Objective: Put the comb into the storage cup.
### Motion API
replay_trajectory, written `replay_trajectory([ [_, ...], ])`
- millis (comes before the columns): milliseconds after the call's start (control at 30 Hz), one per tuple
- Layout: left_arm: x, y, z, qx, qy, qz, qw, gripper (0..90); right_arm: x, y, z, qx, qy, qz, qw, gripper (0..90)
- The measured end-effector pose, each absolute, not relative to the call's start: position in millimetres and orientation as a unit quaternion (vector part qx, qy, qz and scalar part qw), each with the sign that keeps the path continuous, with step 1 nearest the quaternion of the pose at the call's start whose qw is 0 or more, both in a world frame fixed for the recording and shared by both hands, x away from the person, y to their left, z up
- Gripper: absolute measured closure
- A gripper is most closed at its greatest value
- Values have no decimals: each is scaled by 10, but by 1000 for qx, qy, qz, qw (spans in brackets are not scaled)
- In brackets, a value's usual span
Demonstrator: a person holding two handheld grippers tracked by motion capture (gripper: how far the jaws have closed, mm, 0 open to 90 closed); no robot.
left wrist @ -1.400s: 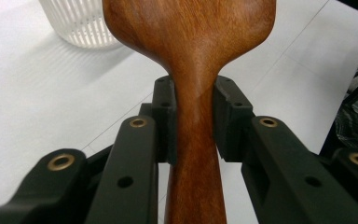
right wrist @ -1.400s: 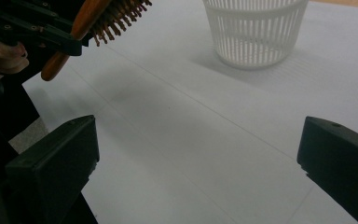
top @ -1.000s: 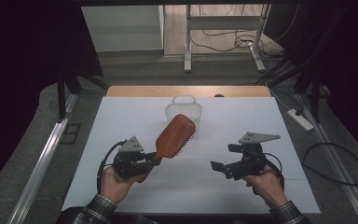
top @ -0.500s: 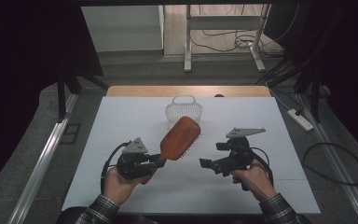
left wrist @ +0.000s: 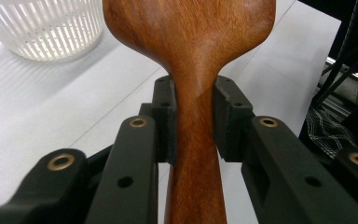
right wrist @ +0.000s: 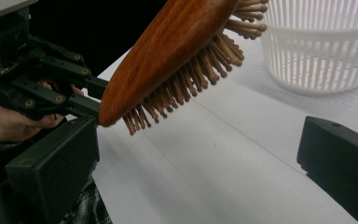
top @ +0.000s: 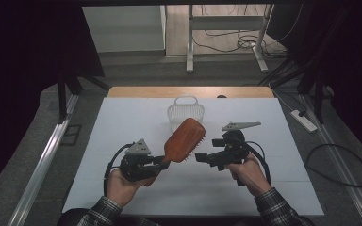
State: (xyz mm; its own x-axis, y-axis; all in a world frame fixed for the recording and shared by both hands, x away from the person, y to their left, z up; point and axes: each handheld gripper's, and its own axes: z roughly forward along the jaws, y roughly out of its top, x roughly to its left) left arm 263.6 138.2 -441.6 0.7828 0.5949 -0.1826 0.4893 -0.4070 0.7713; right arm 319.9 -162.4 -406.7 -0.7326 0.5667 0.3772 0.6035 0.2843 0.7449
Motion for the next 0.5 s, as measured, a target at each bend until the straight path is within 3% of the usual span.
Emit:
replay_trajectory([
  [500,2615,1314,-4405,838,316,71,440,725,3352,-1408,-4005,-379,-793,-476,31,0],
])
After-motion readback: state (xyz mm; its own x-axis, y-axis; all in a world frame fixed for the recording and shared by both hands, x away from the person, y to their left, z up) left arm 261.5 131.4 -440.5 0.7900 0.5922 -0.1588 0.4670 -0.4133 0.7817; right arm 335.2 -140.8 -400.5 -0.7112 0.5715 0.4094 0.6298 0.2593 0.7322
